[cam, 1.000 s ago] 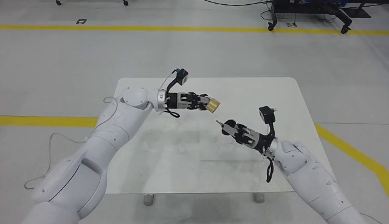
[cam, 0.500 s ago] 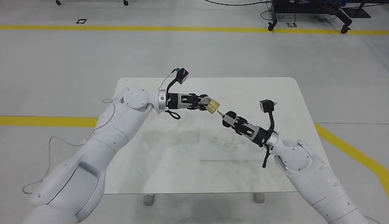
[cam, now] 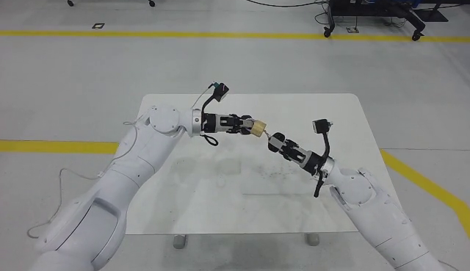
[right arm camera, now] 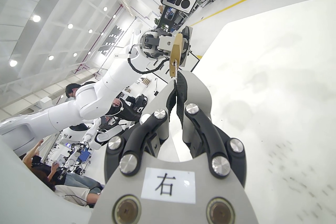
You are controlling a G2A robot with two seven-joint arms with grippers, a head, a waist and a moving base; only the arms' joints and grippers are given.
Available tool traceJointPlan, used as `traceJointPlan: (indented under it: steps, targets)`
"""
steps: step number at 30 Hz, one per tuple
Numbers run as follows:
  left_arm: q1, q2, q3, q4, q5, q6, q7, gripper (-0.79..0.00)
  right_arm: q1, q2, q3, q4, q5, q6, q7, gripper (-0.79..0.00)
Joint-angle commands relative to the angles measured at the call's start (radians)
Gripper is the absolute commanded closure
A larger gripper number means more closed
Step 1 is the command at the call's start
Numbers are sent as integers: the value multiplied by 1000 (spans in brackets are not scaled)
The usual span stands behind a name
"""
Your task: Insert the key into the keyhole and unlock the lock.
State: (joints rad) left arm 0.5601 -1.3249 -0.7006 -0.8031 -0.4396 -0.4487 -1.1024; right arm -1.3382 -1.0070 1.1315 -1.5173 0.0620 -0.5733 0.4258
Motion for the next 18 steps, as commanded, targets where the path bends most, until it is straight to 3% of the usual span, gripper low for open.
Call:
traceJointPlan:
  steps: [1,6,11,18]
  targets:
    - [3,1,-5,-6,11,-5,7,0,0,-1,-1,-1,-4,3,4,0]
    - [10,6,-20,-22,62,-22,45,0,-6,-3,-4,-11,-16,6,36,0]
    - [8,18,-35,-42,152,-25,60,0,-6,3,2,-5,-3,-21,145,0]
    - [34,34,-53,-106,226,-19,59,0,-9,5,15,-13,-24,15,165,0]
